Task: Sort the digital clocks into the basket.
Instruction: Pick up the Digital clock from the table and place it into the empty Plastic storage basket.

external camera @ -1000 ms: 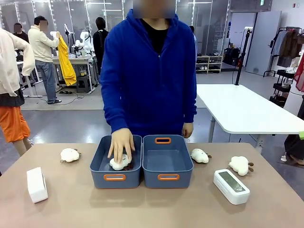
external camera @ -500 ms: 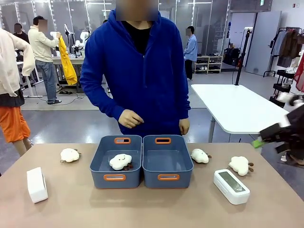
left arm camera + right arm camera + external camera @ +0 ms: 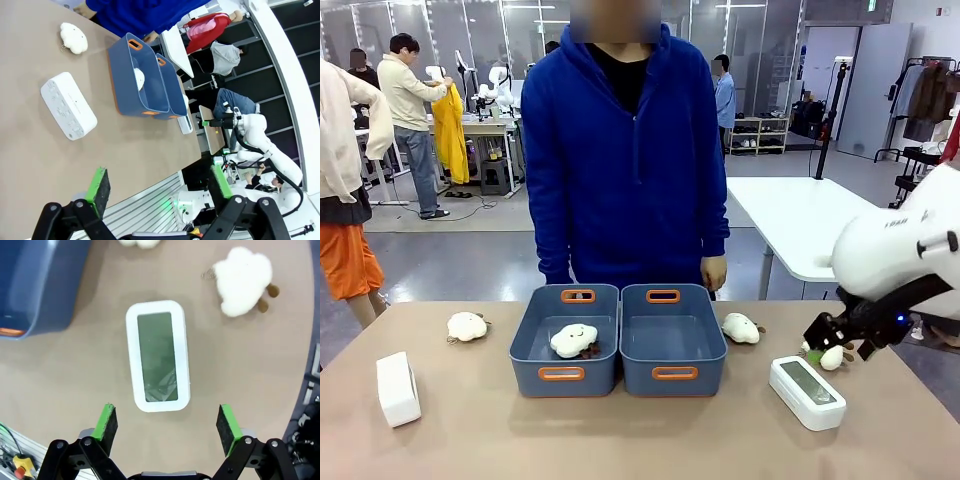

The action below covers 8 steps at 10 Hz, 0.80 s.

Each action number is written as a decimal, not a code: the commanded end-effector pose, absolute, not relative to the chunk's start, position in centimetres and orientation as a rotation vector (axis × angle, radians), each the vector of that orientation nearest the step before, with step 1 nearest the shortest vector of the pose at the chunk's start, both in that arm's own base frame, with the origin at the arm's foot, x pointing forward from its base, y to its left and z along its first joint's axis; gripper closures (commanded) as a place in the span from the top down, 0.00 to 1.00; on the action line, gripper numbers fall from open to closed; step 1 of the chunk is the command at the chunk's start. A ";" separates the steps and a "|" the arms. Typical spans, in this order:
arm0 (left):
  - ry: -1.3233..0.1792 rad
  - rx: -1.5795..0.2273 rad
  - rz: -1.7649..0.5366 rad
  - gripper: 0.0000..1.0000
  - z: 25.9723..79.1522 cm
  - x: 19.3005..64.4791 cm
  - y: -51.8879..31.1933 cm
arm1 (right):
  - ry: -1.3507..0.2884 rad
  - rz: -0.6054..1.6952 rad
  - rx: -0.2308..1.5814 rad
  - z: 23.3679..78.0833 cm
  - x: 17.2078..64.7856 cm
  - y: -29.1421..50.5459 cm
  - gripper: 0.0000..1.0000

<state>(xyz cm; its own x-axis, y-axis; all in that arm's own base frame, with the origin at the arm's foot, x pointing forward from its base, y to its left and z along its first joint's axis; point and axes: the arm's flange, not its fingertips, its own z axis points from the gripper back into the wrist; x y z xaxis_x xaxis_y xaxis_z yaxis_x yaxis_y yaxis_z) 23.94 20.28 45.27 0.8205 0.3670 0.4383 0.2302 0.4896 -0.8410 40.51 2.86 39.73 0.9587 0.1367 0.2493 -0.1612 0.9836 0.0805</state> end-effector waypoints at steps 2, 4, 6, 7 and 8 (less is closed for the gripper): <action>-0.641 -1.088 0.075 1.00 45.3 23.8 20.4 | -0.189 0.154 0.100 37.7 42.2 4.4 1.00; -0.641 -1.088 0.075 1.00 45.3 23.8 20.4 | -0.174 0.166 0.097 36.4 43.0 5.2 1.00; -0.641 -1.088 0.075 1.00 45.3 23.8 20.4 | -0.145 0.172 0.073 34.8 43.9 5.4 1.00; -0.641 -1.088 0.075 1.00 45.3 23.8 20.4 | -0.128 0.168 0.084 34.0 44.3 5.5 1.00; -0.641 -1.088 0.075 1.00 45.3 23.8 20.4 | -0.122 0.171 0.074 33.3 44.6 5.7 1.00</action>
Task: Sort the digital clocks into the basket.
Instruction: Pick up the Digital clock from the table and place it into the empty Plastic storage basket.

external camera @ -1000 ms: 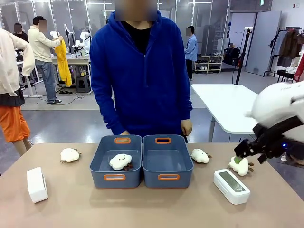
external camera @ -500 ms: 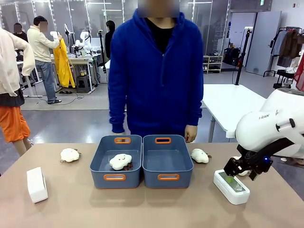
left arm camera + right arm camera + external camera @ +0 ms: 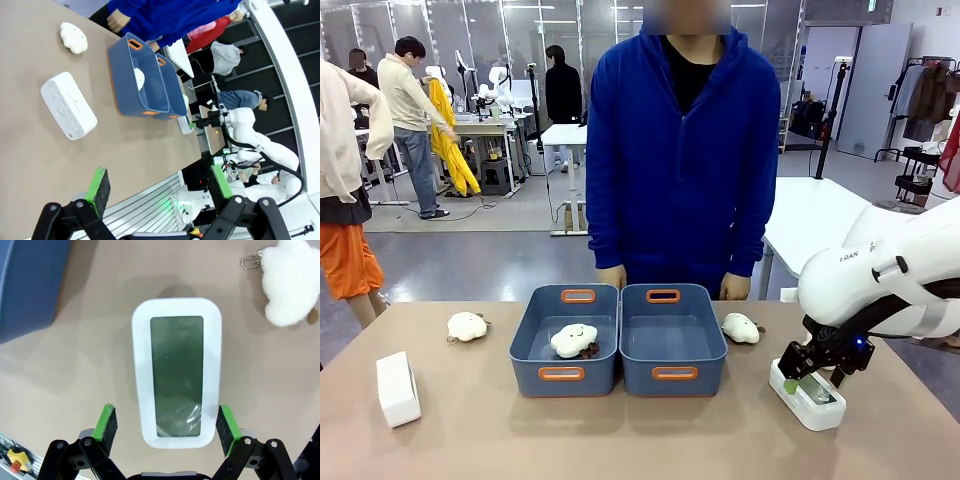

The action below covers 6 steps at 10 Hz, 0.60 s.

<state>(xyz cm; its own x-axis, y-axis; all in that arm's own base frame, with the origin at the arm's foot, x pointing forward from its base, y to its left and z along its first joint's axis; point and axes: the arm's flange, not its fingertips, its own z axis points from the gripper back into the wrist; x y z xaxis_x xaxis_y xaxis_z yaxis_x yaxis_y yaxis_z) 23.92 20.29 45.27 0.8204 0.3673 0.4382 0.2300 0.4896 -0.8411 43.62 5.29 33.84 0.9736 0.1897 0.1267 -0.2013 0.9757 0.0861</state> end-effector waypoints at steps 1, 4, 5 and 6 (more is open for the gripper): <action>-0.641 -1.088 0.075 1.00 45.3 23.8 20.4 | -0.109 0.172 0.072 32.6 44.7 5.8 1.00; -0.641 -1.088 0.075 1.00 45.3 23.8 20.4 | -0.062 0.166 0.100 30.8 45.0 5.4 1.00; -0.641 -1.088 0.075 1.00 45.3 23.8 20.4 | -0.062 0.156 0.098 30.4 45.0 5.4 1.00; -0.641 -1.088 0.075 1.00 45.3 23.8 20.4 | -0.069 0.155 0.091 30.4 45.1 5.2 1.00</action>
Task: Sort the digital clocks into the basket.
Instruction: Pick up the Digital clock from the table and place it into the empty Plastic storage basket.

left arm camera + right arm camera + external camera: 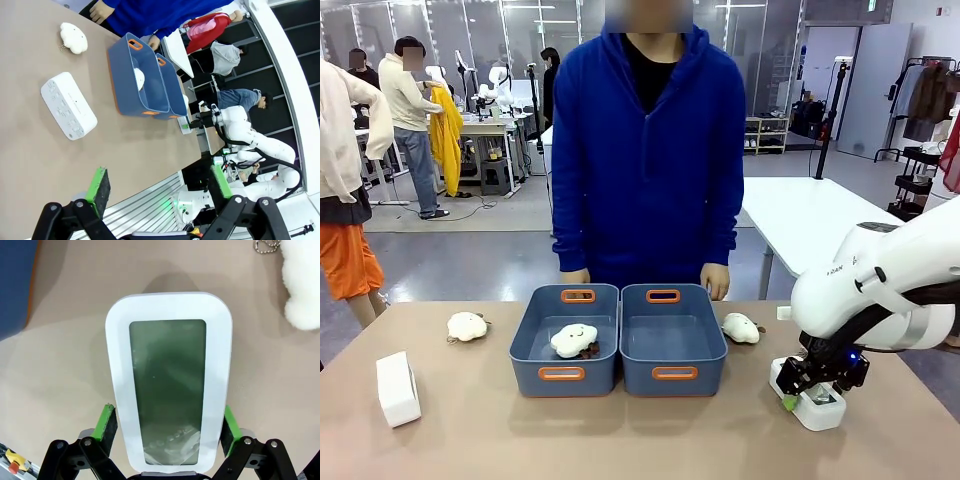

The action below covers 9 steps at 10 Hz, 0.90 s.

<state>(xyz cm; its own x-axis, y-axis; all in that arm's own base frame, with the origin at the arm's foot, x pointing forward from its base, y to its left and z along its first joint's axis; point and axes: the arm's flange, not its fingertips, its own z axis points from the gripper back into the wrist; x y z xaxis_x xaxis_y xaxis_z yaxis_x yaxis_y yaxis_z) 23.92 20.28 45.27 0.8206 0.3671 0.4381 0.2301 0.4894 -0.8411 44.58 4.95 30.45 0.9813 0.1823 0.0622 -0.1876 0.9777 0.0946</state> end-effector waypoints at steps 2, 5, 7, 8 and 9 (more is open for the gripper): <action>-0.641 -1.088 0.075 1.00 45.3 23.8 20.4 | -0.069 0.155 0.081 30.4 45.2 5.2 0.52; -0.641 -1.088 0.075 1.00 45.3 23.8 20.4 | -0.064 0.150 0.088 31.0 45.2 5.3 0.42; -0.641 -1.088 0.075 1.00 45.3 23.8 20.4 | -0.085 0.179 0.076 33.5 44.6 5.2 0.42; -0.641 -1.088 0.075 1.00 45.3 23.8 20.4 | -0.090 0.191 0.081 34.8 44.1 5.1 0.42; -0.641 -1.088 0.075 1.00 45.3 23.8 20.4 | -0.092 0.203 0.084 35.9 43.3 4.9 0.42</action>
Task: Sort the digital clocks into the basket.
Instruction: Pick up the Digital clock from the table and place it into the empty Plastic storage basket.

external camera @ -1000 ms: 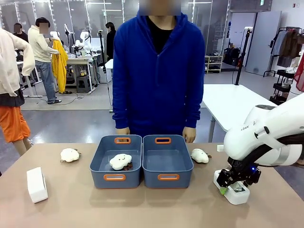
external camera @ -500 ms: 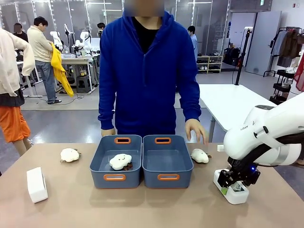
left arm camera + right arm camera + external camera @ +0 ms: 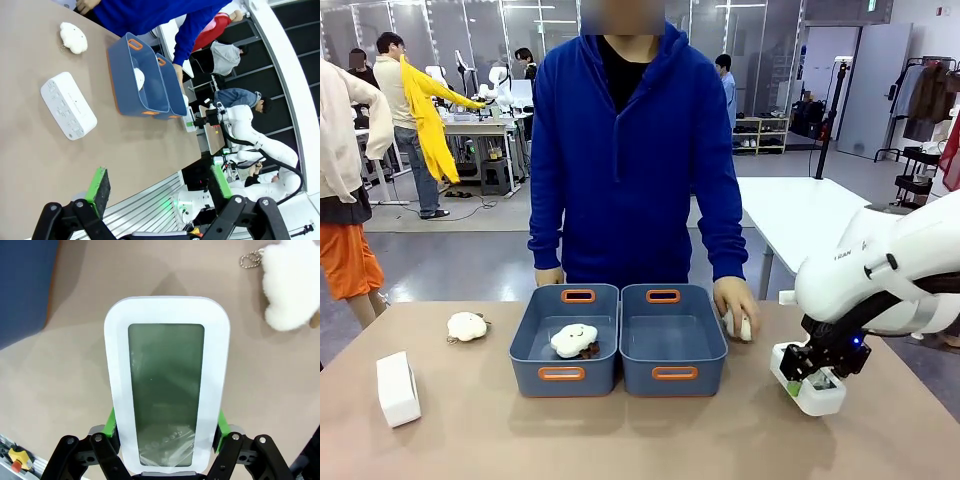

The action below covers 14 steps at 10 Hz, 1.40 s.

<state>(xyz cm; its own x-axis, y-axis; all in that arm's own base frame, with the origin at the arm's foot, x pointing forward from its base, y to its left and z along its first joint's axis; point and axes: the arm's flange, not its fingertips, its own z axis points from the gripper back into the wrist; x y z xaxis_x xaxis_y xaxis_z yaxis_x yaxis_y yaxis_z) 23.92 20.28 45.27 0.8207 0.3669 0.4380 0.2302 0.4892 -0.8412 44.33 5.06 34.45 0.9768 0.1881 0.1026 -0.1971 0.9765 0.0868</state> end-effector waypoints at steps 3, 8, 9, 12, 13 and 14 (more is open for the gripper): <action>-0.641 -1.088 0.075 1.00 45.3 23.8 20.4 | -0.144 0.224 0.376 43.8 37.6 -5.5 0.42; -0.641 -1.088 0.075 1.00 45.3 23.8 20.4 | -0.294 0.121 0.539 46.2 33.3 -15.3 0.42; -0.641 -1.088 0.075 1.00 45.3 23.8 20.4 | -0.301 0.109 0.559 46.1 32.9 -15.6 0.42; -0.641 -1.088 0.075 1.00 45.3 23.8 20.4 | -0.299 0.108 0.564 46.0 33.0 -15.5 0.42; -0.641 -1.088 0.075 1.00 45.3 23.8 20.4 | -0.291 0.112 0.559 46.1 33.0 -15.2 0.42; -0.641 -1.088 0.075 1.00 45.3 23.8 20.4 | -0.279 0.107 0.530 46.0 33.1 -15.1 0.42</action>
<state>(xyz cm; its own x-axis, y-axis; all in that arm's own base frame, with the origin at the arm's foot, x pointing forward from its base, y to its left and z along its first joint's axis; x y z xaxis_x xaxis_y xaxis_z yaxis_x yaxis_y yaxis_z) 23.90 20.29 45.25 0.8210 0.3673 0.4371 0.2292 0.4892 -0.8415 32.77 -15.24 46.06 0.9599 0.0227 0.2794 -0.1669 0.8470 0.5047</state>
